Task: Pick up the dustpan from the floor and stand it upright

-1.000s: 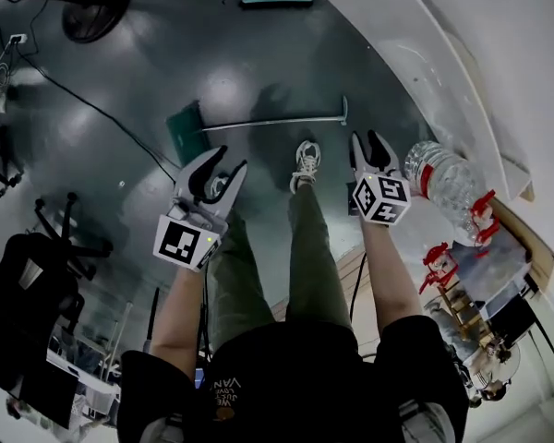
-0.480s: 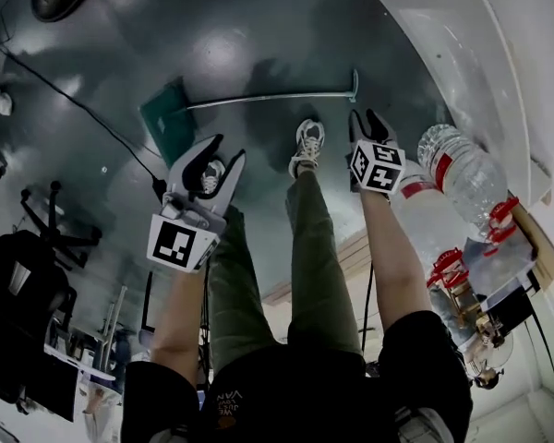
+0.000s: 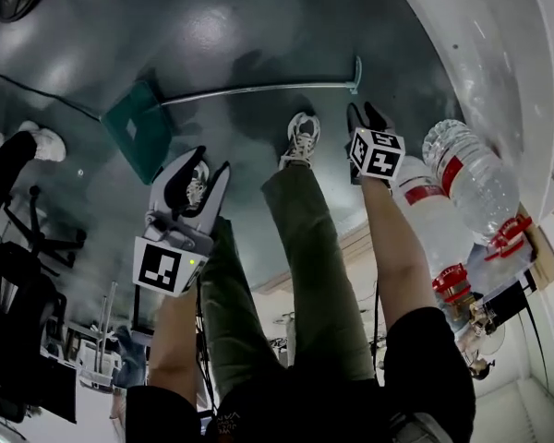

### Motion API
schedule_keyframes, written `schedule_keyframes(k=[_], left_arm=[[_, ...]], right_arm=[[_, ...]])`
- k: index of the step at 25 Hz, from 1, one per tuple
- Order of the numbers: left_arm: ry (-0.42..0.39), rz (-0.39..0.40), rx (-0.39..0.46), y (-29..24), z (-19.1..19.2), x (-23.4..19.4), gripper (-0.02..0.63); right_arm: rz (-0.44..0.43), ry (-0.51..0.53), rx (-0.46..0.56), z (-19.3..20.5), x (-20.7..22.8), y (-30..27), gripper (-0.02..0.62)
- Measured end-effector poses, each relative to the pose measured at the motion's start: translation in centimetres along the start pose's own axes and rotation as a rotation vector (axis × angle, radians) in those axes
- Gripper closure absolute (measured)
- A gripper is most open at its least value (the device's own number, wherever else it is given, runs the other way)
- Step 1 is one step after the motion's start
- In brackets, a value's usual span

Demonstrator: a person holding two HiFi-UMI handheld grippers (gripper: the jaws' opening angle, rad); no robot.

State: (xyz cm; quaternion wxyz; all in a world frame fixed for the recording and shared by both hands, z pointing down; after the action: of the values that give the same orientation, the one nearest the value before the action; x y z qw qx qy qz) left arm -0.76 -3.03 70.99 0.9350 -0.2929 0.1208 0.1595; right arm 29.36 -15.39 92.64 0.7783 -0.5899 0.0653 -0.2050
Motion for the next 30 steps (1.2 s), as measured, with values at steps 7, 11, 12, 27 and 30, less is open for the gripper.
schedule_keyframes(k=[7,11,12,27,30], left_arm=[[0.050,-0.044,0.006,-2.8,3.0,-1.3,0.440],[0.088,-0.049,0.022,-5.5,4.8,-2.0,0.440],[0.097,-0.050,0.018,-6.1,5.3,-2.1,0.440],[0.100,-0.067,-0.009,-8.9,8.9,-3.7,0.440],[0.107,-0.051,-0.013,-9.2,8.9,-3.3,0.440]], right_arm=[[0.074,-0.082,-0.099,1.8,3.3,-7.0,0.454],[0.107,-0.083,-0.129,2.0,5.0,-11.2,0.456],[0.112,-0.074,-0.138,2.2,5.5,-12.1,0.454],[0.135,-0.060,-0.230,4.0,9.7,-19.1,0.456],[0.115,-0.048,-0.307,4.6,9.6,-19.9,0.457]])
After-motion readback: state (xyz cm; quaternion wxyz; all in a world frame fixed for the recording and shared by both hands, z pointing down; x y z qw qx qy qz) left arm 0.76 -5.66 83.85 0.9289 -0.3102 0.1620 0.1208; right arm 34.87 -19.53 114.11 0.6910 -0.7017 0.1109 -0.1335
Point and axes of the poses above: the fingertips, and each gripper's own axes: y backward along the fingers, x to its right, z out of its underside, the point moved 4 cm from there along y, backward along the fingers, and after that the axes turned 5 degrees about -y, right-handed, at the moved point
